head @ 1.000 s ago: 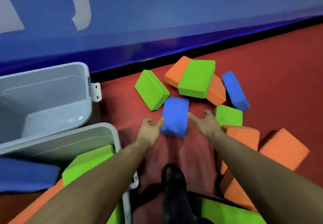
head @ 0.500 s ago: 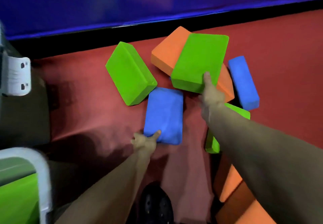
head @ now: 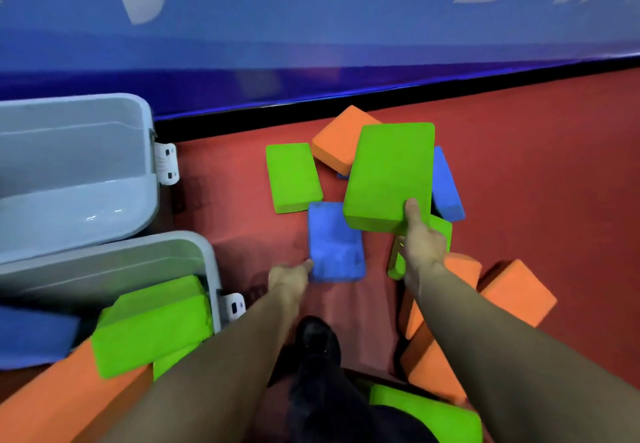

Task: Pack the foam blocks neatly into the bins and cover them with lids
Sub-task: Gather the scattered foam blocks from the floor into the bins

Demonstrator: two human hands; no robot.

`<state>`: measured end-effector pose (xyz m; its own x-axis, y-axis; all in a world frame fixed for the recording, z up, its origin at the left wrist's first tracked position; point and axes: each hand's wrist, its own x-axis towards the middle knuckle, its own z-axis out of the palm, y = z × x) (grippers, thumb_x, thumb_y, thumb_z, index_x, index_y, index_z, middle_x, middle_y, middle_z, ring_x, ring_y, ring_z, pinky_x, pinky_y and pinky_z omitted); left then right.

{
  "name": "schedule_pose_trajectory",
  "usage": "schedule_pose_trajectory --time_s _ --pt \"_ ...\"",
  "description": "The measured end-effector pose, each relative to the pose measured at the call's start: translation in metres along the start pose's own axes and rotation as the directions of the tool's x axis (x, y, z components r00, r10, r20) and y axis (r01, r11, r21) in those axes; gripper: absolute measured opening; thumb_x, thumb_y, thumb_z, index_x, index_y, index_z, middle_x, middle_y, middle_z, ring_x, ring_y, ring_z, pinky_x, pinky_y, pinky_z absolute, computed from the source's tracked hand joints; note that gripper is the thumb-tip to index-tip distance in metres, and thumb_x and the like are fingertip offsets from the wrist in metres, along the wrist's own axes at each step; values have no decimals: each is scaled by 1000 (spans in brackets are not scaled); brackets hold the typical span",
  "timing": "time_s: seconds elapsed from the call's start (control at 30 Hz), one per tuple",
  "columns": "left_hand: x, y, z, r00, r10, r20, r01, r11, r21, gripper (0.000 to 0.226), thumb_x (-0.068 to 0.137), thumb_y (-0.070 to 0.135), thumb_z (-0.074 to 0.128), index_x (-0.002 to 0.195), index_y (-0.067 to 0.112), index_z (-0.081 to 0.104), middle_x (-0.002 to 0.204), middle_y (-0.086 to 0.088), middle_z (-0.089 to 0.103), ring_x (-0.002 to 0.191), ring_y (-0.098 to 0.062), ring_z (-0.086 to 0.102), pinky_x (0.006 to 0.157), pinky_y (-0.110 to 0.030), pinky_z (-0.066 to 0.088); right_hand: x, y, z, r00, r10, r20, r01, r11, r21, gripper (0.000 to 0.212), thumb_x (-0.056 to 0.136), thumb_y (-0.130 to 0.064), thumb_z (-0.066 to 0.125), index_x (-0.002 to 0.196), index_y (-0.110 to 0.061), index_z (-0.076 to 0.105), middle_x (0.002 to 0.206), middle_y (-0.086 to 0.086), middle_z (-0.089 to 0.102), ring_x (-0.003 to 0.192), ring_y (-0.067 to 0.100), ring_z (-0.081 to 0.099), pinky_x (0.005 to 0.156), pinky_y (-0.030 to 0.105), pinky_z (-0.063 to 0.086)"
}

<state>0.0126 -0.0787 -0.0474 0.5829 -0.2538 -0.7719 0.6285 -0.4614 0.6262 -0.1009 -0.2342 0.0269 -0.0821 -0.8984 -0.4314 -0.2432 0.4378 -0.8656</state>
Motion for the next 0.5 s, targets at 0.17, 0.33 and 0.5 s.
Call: schedule_pose_trajectory --time_s 0.17,0.33,0.5 --pt "12 -17 10 1000 3 -9 -3 999 48 54 83 35 81 119 -3 65 120 -15 68 102 -26 64 95 -36 52 3 23 -5 1000 -16 23 18 997 -71 64 68 -72 74 94 -13 71 106 7 77 97 24 71 92 48 57" --pt "75 -45 60 1000 -27 2 27 989 145 69 72 50 84 114 -4 71 113 -15 73 103 -26 69 93 -37 55 57 73 18 994 21 103 -22 1000 9 55 82 -57 76 107 -8 71 109 4 76 105 23 71 101 47 53" --pt "132 -88 82 992 -120 -45 124 988 97 113 37 79 75 120 2 69 115 -10 72 105 -27 69 96 -42 56 98 131 37 962 201 183 -211 977 37 87 60 -81 77 113 -13 67 107 3 77 99 21 72 97 44 55"
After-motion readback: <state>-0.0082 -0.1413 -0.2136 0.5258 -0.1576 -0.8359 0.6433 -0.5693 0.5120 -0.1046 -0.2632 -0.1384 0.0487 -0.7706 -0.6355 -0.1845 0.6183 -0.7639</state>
